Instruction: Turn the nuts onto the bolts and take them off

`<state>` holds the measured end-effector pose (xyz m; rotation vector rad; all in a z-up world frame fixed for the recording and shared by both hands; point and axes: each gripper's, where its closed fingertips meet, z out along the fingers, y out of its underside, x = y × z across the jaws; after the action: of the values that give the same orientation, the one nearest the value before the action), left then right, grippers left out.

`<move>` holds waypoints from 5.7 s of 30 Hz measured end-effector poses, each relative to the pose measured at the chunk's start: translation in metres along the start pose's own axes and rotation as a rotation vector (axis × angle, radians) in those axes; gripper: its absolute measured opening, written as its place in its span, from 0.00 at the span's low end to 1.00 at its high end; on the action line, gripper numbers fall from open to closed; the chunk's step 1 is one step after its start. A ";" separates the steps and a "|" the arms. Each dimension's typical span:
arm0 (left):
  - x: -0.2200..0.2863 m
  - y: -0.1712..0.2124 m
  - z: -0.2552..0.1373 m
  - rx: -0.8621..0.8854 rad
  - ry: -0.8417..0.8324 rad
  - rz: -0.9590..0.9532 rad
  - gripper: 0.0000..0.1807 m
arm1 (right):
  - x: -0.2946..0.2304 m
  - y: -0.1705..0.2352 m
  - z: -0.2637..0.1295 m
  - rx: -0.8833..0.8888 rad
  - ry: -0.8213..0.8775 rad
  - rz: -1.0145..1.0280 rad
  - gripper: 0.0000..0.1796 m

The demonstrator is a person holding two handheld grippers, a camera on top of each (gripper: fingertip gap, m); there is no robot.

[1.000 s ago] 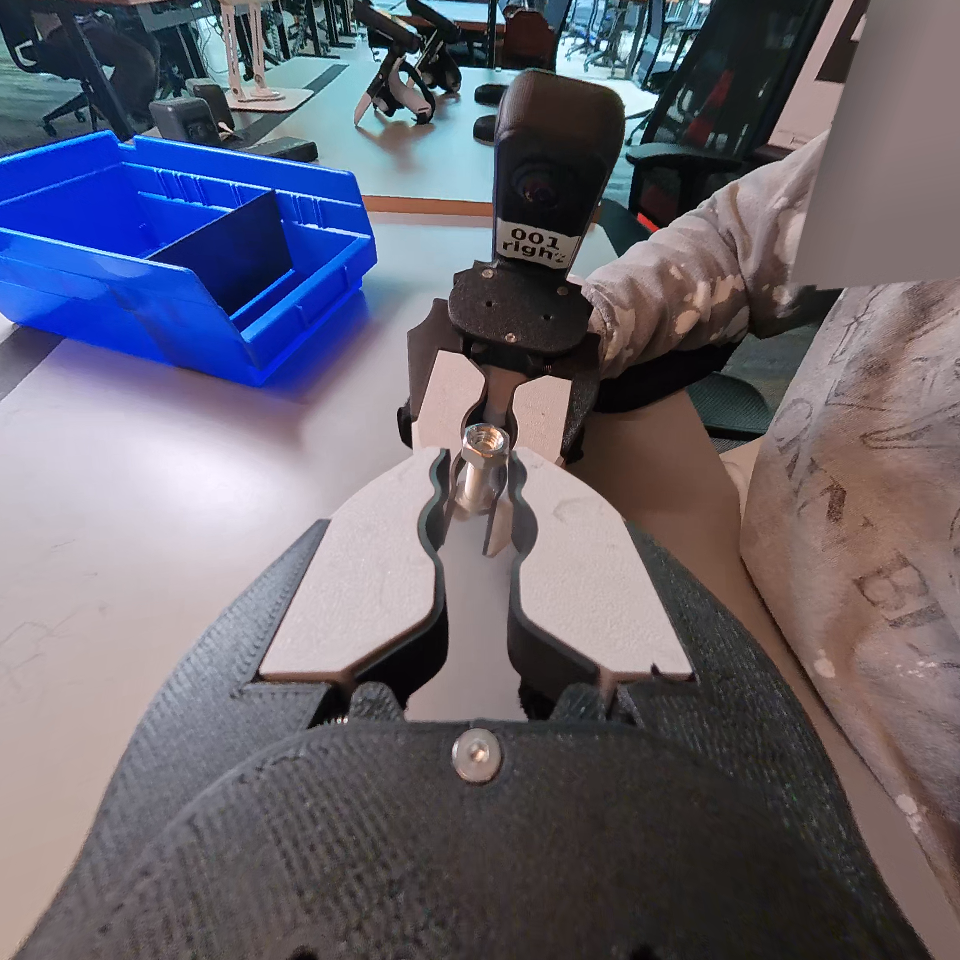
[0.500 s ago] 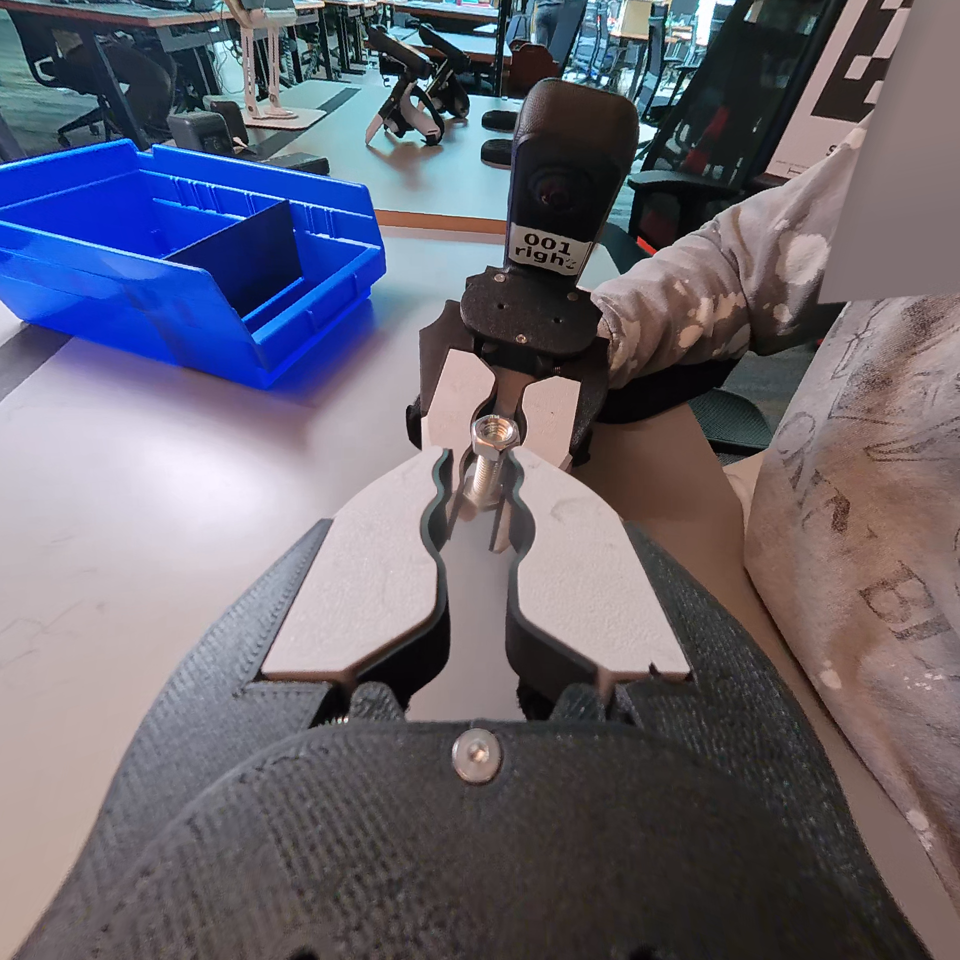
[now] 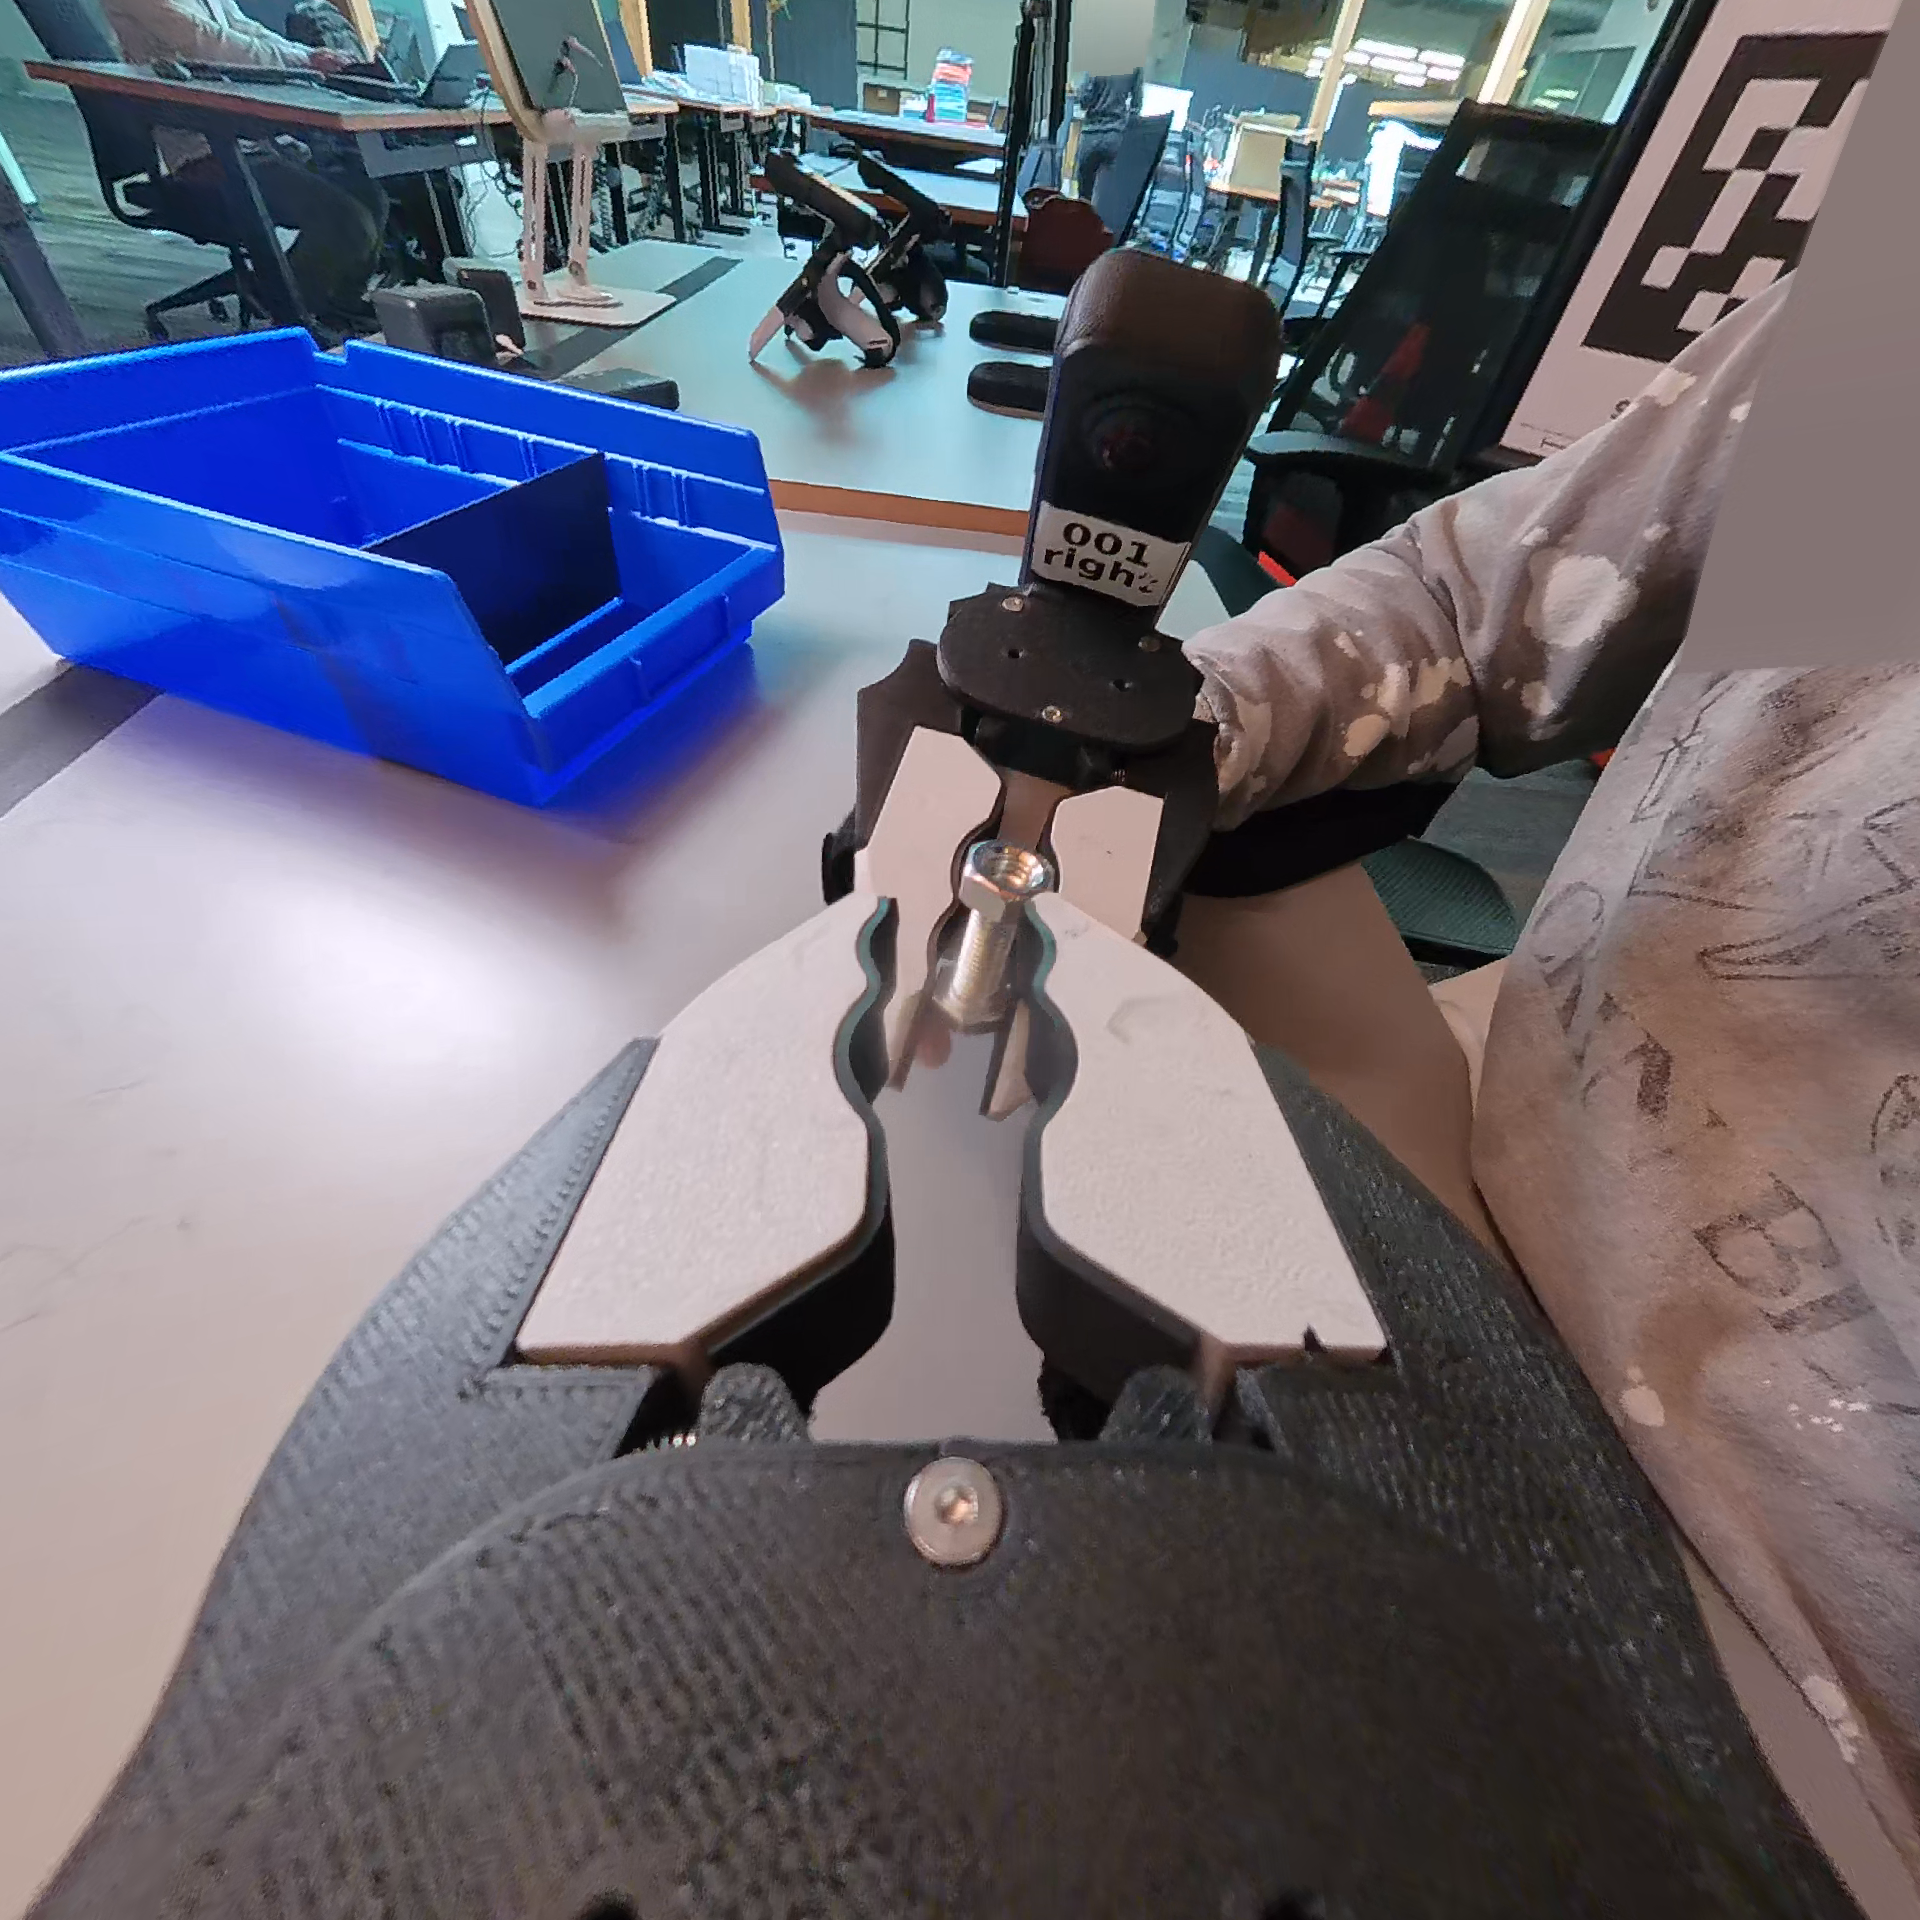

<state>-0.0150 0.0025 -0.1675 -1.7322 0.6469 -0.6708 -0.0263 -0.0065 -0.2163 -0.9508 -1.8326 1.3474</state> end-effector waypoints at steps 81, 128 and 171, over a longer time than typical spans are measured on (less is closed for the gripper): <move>-0.020 0.000 0.008 0.043 -0.130 -0.025 0.13 | 0.012 -0.003 -0.004 0.034 0.044 0.048 0.10; -0.020 -0.001 0.015 0.087 -0.146 -0.028 0.17 | 0.026 0.007 -0.002 -0.041 0.111 0.115 0.10; -0.032 0.011 0.018 0.036 -0.192 -0.012 0.15 | 0.030 0.011 -0.003 -0.077 0.135 0.129 0.10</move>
<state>-0.0246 0.0345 -0.1861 -1.7430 0.4880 -0.5133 -0.0373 0.0225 -0.2239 -1.1891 -1.7567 1.2635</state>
